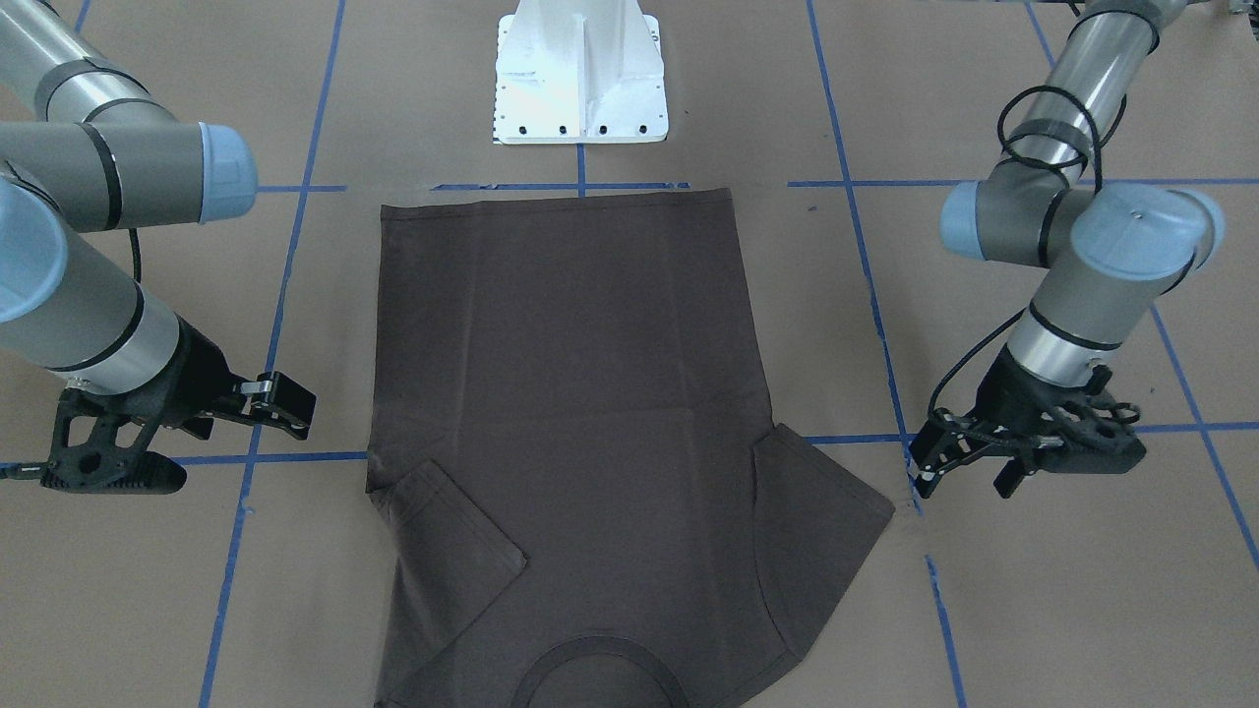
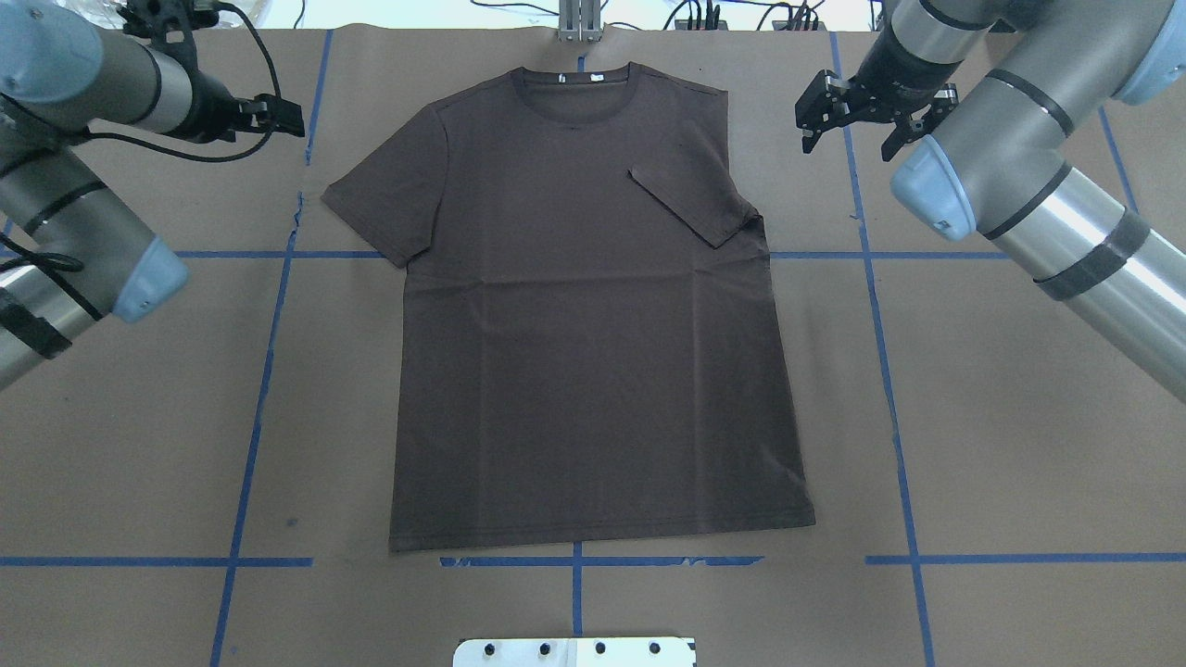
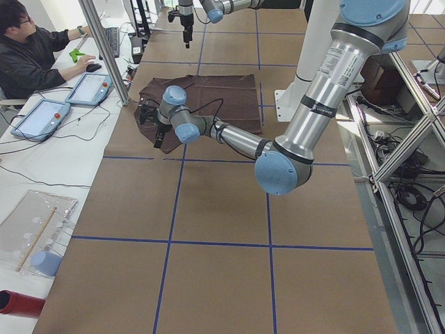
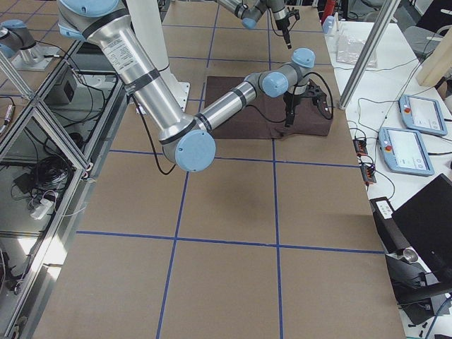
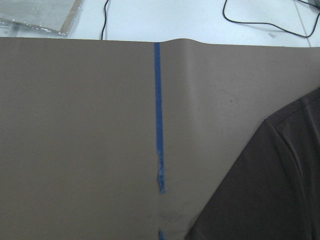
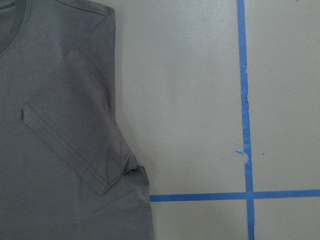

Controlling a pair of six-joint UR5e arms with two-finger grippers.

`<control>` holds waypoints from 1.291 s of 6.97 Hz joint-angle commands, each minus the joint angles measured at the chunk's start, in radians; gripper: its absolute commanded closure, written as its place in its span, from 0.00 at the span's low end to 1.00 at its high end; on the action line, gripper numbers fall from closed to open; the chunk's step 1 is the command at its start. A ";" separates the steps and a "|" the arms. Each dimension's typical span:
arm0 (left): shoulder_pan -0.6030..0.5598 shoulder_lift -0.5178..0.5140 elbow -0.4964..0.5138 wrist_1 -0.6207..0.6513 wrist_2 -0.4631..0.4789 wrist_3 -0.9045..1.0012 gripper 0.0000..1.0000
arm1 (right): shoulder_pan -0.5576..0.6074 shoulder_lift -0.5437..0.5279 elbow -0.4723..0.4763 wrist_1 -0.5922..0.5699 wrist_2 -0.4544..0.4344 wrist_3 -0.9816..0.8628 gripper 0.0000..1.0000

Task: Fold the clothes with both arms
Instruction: 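Withdraw the right gripper while the left arm moves toward the shirt, then position the left gripper at the sleeve nearest it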

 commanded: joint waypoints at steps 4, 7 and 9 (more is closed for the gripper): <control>0.124 -0.060 0.157 -0.094 0.173 -0.015 0.02 | -0.036 -0.005 -0.005 0.047 -0.032 0.004 0.00; 0.123 -0.046 0.152 -0.083 0.176 0.021 0.04 | -0.036 0.000 -0.015 0.048 -0.032 0.008 0.00; 0.124 -0.046 0.152 -0.071 0.175 0.019 0.07 | -0.036 0.003 -0.017 0.048 -0.032 0.009 0.00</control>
